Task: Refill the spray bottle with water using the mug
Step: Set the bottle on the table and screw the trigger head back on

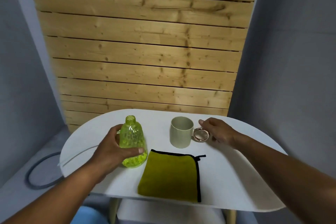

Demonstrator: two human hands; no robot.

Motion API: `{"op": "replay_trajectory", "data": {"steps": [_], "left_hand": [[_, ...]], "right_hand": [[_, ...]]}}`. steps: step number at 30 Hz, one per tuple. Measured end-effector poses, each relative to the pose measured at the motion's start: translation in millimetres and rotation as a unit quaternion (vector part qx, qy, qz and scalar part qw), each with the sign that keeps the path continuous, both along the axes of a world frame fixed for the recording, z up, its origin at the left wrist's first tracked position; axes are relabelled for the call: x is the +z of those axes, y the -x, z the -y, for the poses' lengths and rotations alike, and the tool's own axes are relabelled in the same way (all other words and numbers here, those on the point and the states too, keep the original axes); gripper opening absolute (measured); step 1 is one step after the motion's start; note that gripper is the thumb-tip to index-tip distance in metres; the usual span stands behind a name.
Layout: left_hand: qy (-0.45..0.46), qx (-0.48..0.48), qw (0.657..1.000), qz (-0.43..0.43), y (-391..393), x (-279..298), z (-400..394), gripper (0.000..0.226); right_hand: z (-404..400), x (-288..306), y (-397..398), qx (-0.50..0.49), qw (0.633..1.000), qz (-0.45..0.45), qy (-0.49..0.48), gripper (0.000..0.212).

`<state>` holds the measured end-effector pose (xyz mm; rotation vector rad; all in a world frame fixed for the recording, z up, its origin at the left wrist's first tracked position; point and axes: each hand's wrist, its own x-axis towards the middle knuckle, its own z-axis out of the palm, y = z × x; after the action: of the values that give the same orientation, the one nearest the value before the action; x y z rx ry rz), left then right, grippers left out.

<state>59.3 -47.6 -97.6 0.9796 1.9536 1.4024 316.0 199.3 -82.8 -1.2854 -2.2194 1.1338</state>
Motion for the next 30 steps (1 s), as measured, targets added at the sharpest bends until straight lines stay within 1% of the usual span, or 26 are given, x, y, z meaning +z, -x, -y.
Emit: {"op": "replay_trajectory", "data": {"steps": [1,3,4,6,8,10,12,13,14,15,17,18,19,20,21,23,24,26,28,30], "left_hand": [[0.003,0.003,1.0,0.003,-1.7,-3.6,1.2,0.087],[0.0,0.013,1.0,0.012,-3.3,-9.8,4.7,0.081],[-0.004,0.017,1.0,0.016,-2.7,-12.7,6.9,0.08],[-0.009,0.009,1.0,0.018,-4.4,-17.5,8.2,0.086],[-0.018,-0.006,0.999,0.034,-5.5,-17.4,11.7,0.102],[-0.027,-0.011,0.999,0.04,-2.1,-13.6,16.3,0.118],[-0.021,-0.007,1.0,0.02,4.5,-6.6,21.6,0.119],[-0.019,-0.001,1.0,0.008,10.1,-4.8,24.4,0.113],[-0.027,0.011,1.0,0.007,17.7,-3.0,27.3,0.103],[-0.04,0.03,0.999,0.01,24.6,-1.0,29.2,0.086],[-0.068,0.079,0.995,-0.003,42.5,-1.8,31.6,0.038],[-0.066,0.107,0.992,-0.031,52.1,-4.0,31.8,0.021],[-0.047,0.126,0.988,-0.072,62.9,-7.3,30.1,0.017],[-0.011,0.124,0.985,-0.123,72.2,-10.8,26.9,0.026],[0.037,0.101,0.979,-0.171,79.5,-13.5,22.2,0.04],[0.142,0.039,0.951,-0.271,81.0,-10.1,6.7,0.063],[0.179,0.018,0.933,-0.312,80.3,-8.9,-3.9,0.067],[0.215,-0.003,0.902,-0.375,76.0,-6.2,-23.9,0.064],[0.229,-0.01,0.889,-0.396,75.5,-10.6,-40.0,0.058],[0.234,-0.013,0.884,-0.404,79.0,-19.5,-49.6,0.043]], "right_hand": [[1.5,4.2,0.6,-0.011,0.999,0.003,-0.052,0.048],[8.6,15.7,9.1,-0.03,0.988,-0.027,-0.147,0.04],[14.0,22.4,18.8,-0.031,0.982,-0.054,-0.18,0.035],[29.5,38.9,38.6,-0.019,0.972,-0.099,-0.215,0.027],[48.8,55.0,63.1,0.008,0.969,-0.125,-0.213,0.022],[68.0,67.1,88.5,0.035,0.974,-0.129,-0.183,0.016],[83.0,72.0,112.3,0.061,0.982,-0.115,-0.138,0.012],[87.9,72.9,123.1,0.073,0.984,-0.106,-0.121,0.011],[91.5,73.9,134.9,0.085,0.986,-0.097,-0.106,0.011],[93.8,74.9,144.3,0.092,0.988,-0.088,-0.089,0.012],[94.7,77.8,160.8,0.101,0.991,-0.074,-0.05,0.013],[93.5,78.5,167.3,0.103,0.992,-0.067,-0.029,0.012],[91.8,78.9,173.3,0.106,0.993,-0.058,-0.009,0.011],[89.9,78.9,177.9,0.109,0.993,-0.048,0.008,0.012],[88.2,77.9,183.9,0.112,0.993,-0.038,0.022,0.014],[85.7,76.3,190.5,0.114,0.992,-0.029,0.036,0.018],[83.8,74.0,195.1,0.115,0.992,-0.026,0.04,0.019],[82.2,71.4,200.5,0.117,0.992,-0.023,0.041,0.018],[79.8,68.3,205.8,0.12,0.992,-0.022,0.04,0.019],[77.2,66.8,208.2,0.121,0.992,-0.019,0.037,0.02]]}}
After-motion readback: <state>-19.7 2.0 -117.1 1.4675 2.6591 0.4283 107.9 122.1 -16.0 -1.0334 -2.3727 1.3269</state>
